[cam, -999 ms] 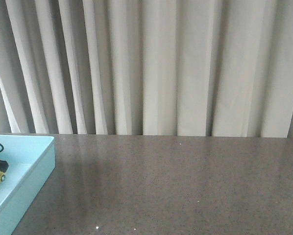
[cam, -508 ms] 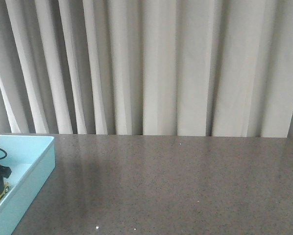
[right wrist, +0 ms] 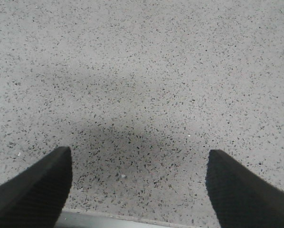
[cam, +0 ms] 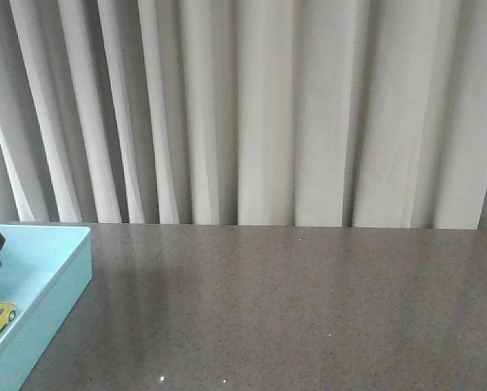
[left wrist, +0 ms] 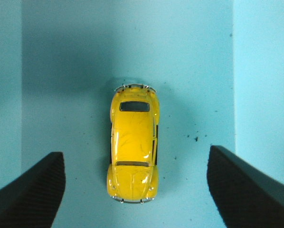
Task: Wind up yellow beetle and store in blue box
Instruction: 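Lower the car into the box and open the left gripper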
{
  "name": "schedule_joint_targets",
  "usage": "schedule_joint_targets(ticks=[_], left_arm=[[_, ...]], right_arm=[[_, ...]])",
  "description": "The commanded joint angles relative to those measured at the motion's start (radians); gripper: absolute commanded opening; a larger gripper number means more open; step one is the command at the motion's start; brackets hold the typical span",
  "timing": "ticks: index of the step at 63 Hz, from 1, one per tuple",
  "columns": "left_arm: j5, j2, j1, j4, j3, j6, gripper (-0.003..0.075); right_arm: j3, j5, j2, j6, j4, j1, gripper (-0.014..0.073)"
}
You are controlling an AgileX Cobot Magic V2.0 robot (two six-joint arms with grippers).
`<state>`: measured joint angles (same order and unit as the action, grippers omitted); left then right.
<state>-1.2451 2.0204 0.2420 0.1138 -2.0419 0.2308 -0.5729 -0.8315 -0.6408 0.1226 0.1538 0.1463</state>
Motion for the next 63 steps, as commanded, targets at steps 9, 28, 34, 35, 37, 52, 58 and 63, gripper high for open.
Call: schedule_joint_targets(ticks=[9, 28, 34, 35, 37, 52, 58, 63], left_arm=[[-0.005, -0.212, -0.088, 0.012, -0.014, -0.003, 0.0558], [0.099, -0.487, -0.229, -0.09, 0.283, -0.064, 0.0558], [0.194, -0.593, -0.235, -0.082, 0.438, -0.084, 0.0558], [0.208, -0.609, -0.235, -0.082, 0.461, -0.087, 0.0558], [0.241, -0.649, -0.235, -0.082, 0.507, -0.088, 0.0558], [0.382, -0.9, -0.235, -0.082, 0.887, -0.09, 0.0558], [0.449, -1.006, -0.235, -0.082, 1.017, -0.113, 0.0557], [0.506, -1.079, -0.235, -0.082, 1.115, -0.132, 0.0557]], right_arm=[[-0.023, 0.052, 0.001, -0.002, 0.018, 0.0, 0.0561], [-0.023, 0.052, 0.001, -0.002, 0.018, 0.0, 0.0561], [-0.023, 0.052, 0.001, -0.002, 0.018, 0.0, 0.0561], [-0.023, 0.052, 0.001, -0.002, 0.018, 0.0, 0.0561], [-0.023, 0.051, 0.001, -0.002, 0.018, 0.0, 0.0561], [-0.023, 0.051, 0.001, -0.002, 0.018, 0.0, 0.0561], [-0.023, 0.051, 0.001, -0.002, 0.018, 0.0, 0.0561], [-0.023, 0.051, 0.001, -0.002, 0.018, 0.0, 0.0561]])
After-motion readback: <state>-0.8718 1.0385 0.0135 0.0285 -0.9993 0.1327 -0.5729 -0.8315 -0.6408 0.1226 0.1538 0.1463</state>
